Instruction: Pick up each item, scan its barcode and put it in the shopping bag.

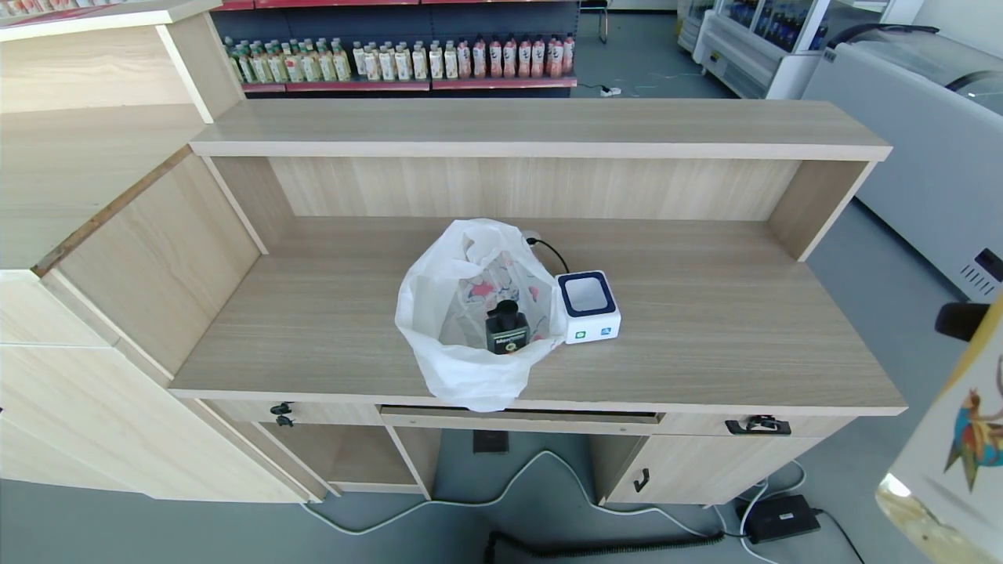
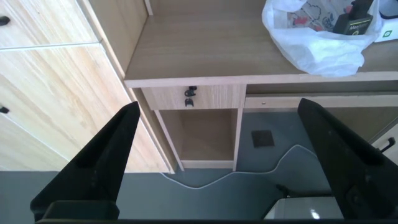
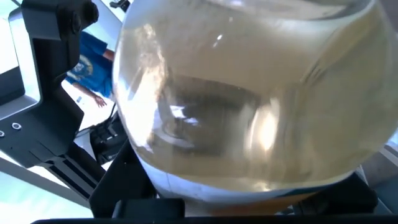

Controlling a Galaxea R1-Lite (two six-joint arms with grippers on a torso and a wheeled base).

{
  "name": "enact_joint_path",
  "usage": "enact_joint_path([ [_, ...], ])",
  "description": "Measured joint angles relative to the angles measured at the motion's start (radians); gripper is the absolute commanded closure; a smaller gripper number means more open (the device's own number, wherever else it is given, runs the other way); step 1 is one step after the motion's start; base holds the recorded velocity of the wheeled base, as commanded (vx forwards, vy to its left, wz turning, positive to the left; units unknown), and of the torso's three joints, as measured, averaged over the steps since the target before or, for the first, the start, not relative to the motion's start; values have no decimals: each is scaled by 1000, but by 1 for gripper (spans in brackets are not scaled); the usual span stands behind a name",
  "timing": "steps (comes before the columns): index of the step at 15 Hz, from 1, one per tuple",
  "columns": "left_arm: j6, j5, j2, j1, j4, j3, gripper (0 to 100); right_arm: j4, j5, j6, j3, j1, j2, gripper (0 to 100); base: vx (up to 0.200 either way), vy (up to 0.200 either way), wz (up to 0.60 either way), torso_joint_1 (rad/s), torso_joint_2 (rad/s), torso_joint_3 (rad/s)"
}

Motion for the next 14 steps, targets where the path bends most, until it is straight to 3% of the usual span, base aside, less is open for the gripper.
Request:
enact_joint_path([
  [14, 0, 0, 0, 0, 0, 0, 0, -4, -2, -4, 10, -23, -11, 100, 0, 0, 0, 0, 0, 0],
])
